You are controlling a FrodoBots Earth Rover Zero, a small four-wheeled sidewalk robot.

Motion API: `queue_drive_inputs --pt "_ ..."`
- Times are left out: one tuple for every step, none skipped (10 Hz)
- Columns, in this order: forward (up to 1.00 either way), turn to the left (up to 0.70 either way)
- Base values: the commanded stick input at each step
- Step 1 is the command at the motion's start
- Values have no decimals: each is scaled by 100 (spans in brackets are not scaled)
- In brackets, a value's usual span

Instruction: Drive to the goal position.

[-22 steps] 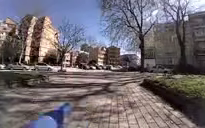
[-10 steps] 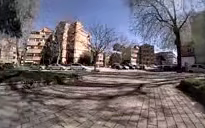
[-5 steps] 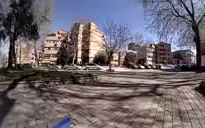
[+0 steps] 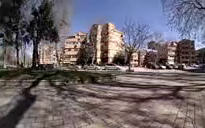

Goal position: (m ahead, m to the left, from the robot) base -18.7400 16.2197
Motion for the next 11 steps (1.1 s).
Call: queue_drive_inputs --pt "0 70" --pt "0 70" --pt "0 70" --pt "0 70" --pt "0 70" --pt "0 70" --pt "0 70" --pt "0 70" --pt "0 70" --pt "0 70" --pt "0 70"
